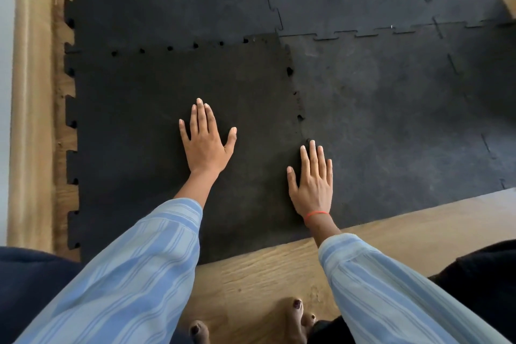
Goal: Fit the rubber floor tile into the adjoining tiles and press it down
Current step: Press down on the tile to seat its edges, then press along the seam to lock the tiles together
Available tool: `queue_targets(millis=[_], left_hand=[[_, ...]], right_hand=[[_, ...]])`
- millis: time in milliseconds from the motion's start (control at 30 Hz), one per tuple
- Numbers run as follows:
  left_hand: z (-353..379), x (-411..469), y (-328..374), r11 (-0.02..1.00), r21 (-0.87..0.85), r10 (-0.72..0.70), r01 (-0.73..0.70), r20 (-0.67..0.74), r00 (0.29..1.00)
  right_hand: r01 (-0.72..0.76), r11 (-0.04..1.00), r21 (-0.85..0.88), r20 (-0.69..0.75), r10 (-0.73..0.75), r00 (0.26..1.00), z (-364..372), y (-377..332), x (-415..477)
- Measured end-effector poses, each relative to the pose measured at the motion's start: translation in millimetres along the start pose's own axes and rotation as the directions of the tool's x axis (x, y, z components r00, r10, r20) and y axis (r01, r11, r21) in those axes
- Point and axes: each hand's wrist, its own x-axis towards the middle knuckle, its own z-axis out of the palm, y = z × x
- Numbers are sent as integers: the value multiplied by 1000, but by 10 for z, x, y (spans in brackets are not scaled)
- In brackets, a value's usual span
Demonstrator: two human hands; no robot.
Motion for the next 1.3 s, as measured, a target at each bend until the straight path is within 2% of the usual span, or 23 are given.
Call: queue_targets(millis=[100, 200, 333, 533, 767, 900, 1200, 1300], left_hand=[[12, 12, -14, 1000, -4, 6, -6, -11, 1000], [22, 44, -45, 1000, 4, 29, -29, -11, 1000], [28, 84, -74, 999, 1, 49, -49, -30, 998], [20, 78, -70, 999, -2, 49, -50, -44, 998], [28, 87, -76, 998, -28, 47, -48, -42, 998], [22, 88, -92, 998, -34, 56, -57, -47, 997], [-13, 93, -85, 998, -32, 51, -52, -28, 998], [0, 144, -146, 997, 0, 83, -83, -25, 996]], right_hand=[[2, 999, 40, 39, -3, 999, 12, -194, 446], [34, 999, -9, 45, -34, 998, 35, -247, 719], [6, 1000, -17, 40, -5, 999, 49, -280, 920], [-26, 999, 32, 109, 23, 994, -13, -371, 1105], [30, 999, 16, 202, -32, 979, -105, -338, 1488], [32, 999, 20, 155, -35, 987, -66, -386, 1389], [14, 1000, 15, 220, -17, 975, -127, -397, 1508], [114, 993, 3, 177, -113, 978, -122, -500, 1728]])
